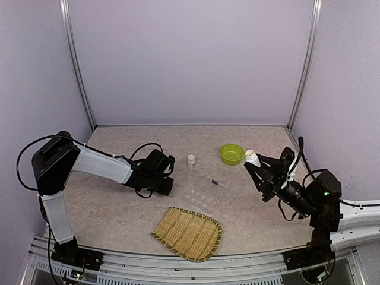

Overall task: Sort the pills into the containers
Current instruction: Pick up the lid of the pill bottle from the center of the board.

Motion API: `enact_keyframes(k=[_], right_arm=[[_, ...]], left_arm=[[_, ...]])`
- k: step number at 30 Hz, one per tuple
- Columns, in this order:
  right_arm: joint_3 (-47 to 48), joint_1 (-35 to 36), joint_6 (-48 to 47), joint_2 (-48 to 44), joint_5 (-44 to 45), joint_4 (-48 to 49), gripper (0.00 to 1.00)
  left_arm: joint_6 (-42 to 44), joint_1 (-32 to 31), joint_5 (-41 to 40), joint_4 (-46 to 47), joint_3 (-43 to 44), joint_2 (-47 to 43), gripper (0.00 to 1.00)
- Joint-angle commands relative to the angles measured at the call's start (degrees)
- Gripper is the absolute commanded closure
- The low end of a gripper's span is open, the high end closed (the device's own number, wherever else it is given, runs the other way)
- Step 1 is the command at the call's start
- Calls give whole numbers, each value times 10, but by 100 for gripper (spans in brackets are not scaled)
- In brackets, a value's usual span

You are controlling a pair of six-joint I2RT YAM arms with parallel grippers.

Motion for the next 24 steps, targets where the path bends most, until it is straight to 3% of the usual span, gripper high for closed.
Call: enact_keyframes(k=[1, 7, 11, 13, 24], right_arm=[[16, -3, -1, -15, 10, -12, 75], [16, -3, -1, -15, 9, -15, 75], [17, -3, 0, -13, 9, -17, 75], [18, -3, 0, -13, 8, -17, 75], [16, -3, -4, -14, 7, -19, 74]], left_arm=[[1, 3, 14, -31, 7, 1, 74], [5, 3, 20, -30, 6, 1, 79], [6, 3, 24, -31, 7, 0, 62], [5, 3, 24, -34, 8, 0, 58], [4, 4, 23, -38, -6, -6, 59]])
